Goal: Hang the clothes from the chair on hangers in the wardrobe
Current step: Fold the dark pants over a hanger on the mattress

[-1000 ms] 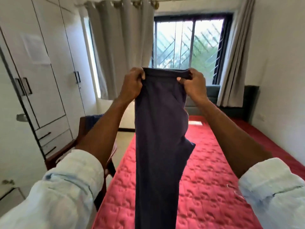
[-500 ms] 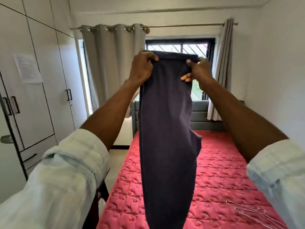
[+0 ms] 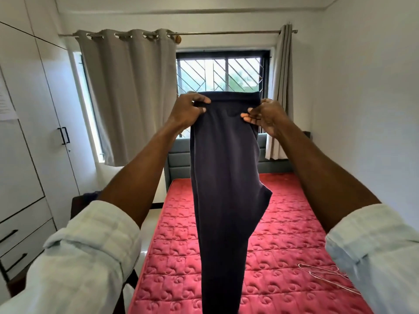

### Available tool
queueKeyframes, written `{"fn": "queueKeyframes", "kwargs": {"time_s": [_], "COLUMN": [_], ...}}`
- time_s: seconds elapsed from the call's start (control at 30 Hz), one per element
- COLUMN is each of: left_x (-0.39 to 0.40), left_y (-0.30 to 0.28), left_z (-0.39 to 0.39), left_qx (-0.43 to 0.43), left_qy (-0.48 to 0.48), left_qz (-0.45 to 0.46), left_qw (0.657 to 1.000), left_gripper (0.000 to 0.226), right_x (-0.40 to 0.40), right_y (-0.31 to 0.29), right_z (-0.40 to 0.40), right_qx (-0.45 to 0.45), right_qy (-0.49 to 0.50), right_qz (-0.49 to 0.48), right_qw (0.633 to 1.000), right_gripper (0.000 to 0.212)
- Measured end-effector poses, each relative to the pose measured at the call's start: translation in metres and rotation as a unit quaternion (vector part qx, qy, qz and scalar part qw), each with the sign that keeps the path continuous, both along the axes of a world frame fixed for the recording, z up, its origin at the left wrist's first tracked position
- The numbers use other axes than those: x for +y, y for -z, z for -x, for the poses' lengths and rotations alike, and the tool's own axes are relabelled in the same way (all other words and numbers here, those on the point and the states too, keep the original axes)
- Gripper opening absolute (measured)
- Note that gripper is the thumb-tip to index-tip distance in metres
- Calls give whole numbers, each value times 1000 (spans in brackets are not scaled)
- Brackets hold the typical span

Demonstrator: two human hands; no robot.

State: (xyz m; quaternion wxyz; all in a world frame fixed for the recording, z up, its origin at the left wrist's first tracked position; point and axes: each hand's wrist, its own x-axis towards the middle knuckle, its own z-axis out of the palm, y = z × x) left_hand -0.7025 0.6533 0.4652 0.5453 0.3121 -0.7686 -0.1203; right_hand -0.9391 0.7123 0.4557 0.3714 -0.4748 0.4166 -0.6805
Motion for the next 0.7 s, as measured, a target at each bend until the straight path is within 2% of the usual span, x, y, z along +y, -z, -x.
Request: {"fn": "queueKeyframes", "kwargs": {"time_s": [0.1,0.2,0.43,0.57,0.7], "left_x": [0,6,34,51,62], "left_y": [8,11,16,21,18], "left_z": [21,47,150,220,270], "left_qx": [10,-26,-47,-87,-83], "left_qy": [-22,-10,37,95,148], "left_qz": [-21,-87,-203,-223,-202], "left_qw": [999,996,977,966,965], "left_gripper": [32,35,27,26,25], "right_x": [-4,-1,-6,3,14], "right_y": [8,18,62,66,34], "right_z": [14,34,135,209,260], "right_qx": [22,52,-18,-18,38], "right_qy": [24,47,57,74,97], "right_qz": [-36,-59,-58,-61,-27], "right_qw": [999,996,997,995,994], "right_gripper": [46,32,35,36,17]}}
